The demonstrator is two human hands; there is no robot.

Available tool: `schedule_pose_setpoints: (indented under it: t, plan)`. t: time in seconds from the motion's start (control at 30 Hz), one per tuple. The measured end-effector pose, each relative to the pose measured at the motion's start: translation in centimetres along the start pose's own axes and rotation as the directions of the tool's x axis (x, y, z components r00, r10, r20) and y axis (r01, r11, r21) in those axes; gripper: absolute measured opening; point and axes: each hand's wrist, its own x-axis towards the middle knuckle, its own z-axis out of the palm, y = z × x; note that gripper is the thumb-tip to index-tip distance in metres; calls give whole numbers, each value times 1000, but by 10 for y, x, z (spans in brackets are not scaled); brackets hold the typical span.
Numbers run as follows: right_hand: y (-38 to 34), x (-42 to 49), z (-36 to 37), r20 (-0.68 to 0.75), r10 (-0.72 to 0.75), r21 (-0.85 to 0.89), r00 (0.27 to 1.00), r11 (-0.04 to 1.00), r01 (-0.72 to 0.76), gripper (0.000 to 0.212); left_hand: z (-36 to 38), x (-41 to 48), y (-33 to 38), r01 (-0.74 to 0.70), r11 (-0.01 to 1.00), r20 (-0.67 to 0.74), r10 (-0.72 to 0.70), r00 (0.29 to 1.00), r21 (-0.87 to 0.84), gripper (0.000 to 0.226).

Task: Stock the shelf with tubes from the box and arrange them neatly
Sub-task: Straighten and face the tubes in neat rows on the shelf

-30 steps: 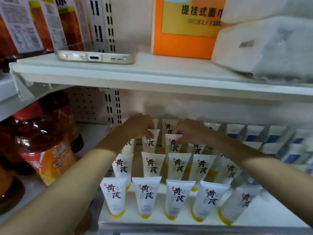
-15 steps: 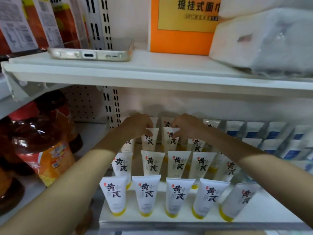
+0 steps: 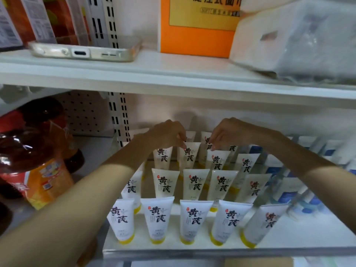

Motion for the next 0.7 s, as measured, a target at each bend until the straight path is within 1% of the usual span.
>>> schedule_pose_setpoints:
  t: [0.07,0.17,0.27,0.4,0.5,0.57,0.7]
  plan:
    - [9,-5,6,33,37,-21,999,999,-36,20,5,7,5,2,1000,26,-2,1000,9,28]
    - [17,-7,19,59,23,-136,998,991,-15,19,11,14,12,-16,999,80,12,997,50,28]
    - [22,-4,29,24,-4,-217,1000,976,9,21,15,17,14,-29,998,111,23,994,55,28]
    - [26,0,33,-42,33,-198,999,979,-41,21,17,19,13,-46,997,96,40,995,66,25]
    - [28,5,34,-74,38,-188,997,981,-51,24,19,21,11,-58,996,88,51,995,73,25]
    - [28,8,34,-81,34,-195,996,980,-49,26,19,21,10,-60,995,90,53,994,83,24]
    - [25,11,29,-60,51,-198,997,978,-62,23,20,21,11,-60,996,105,52,993,69,24]
